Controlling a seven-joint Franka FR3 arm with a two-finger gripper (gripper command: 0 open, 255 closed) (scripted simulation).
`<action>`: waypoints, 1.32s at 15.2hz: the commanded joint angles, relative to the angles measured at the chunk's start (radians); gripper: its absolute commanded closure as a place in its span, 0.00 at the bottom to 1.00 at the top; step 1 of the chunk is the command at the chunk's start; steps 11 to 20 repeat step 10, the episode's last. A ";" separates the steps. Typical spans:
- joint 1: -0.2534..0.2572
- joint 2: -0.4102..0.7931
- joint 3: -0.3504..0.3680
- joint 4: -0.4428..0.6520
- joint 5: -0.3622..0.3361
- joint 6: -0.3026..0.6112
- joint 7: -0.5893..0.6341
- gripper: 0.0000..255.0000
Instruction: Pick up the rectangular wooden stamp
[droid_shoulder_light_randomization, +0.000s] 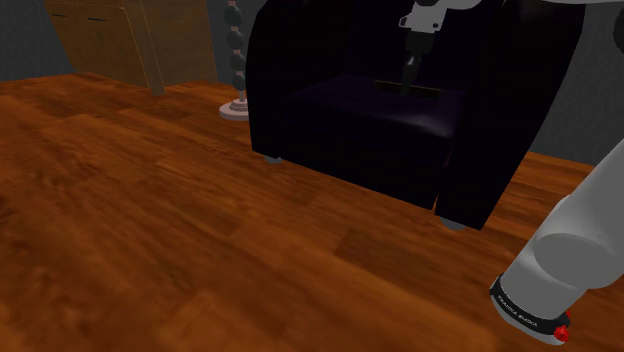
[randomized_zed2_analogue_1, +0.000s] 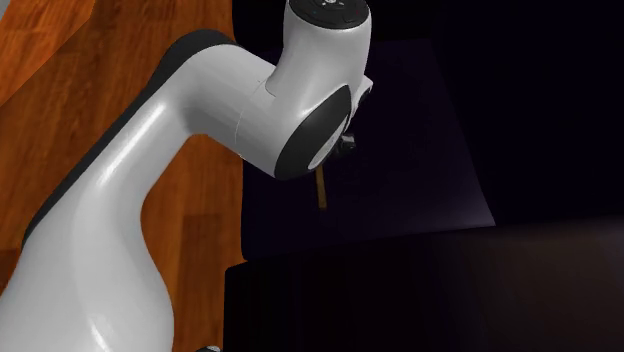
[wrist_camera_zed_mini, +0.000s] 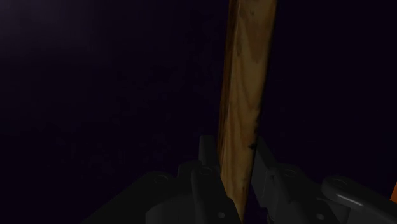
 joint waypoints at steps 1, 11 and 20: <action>0.001 0.006 0.000 0.035 0.002 -0.029 0.001 1.00; -0.001 0.036 -0.003 0.167 0.010 -0.133 -0.002 1.00; -0.001 0.036 -0.003 0.167 0.010 -0.133 -0.002 1.00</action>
